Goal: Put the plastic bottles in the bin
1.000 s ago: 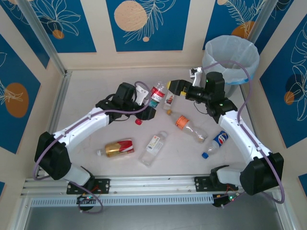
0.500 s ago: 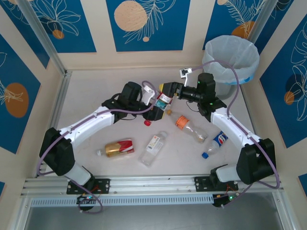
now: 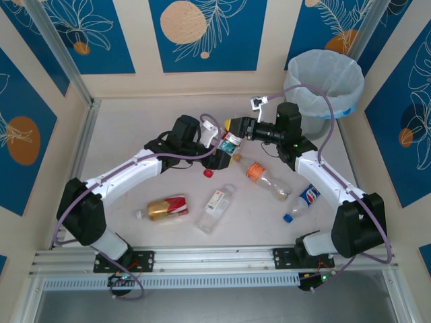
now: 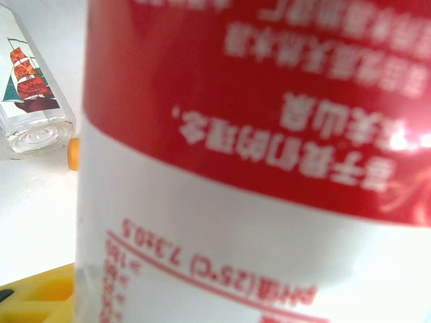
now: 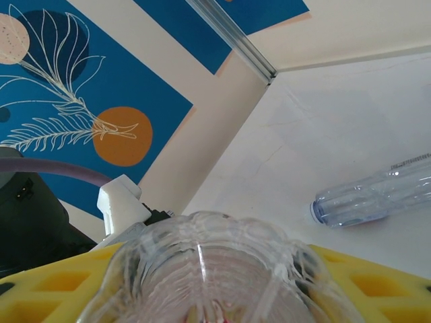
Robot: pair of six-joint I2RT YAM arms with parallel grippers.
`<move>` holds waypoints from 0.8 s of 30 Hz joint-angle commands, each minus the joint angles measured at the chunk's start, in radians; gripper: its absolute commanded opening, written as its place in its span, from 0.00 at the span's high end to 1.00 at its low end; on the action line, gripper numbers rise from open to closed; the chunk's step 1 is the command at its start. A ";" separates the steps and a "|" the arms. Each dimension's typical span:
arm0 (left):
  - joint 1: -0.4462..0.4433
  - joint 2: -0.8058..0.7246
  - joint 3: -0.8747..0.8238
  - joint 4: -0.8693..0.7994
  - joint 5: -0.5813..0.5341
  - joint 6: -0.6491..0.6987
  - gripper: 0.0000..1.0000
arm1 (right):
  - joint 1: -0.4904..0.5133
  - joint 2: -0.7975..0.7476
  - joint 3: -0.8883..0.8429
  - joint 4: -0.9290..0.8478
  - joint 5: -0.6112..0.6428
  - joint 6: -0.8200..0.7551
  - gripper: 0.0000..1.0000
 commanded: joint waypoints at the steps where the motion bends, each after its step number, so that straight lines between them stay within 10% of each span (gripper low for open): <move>1: -0.008 0.003 0.045 0.025 0.020 0.006 0.35 | -0.010 -0.022 0.019 -0.045 -0.014 -0.045 0.42; 24: -0.008 -0.130 -0.090 0.073 -0.037 0.094 0.01 | -0.025 -0.026 0.025 -0.024 0.009 0.016 0.58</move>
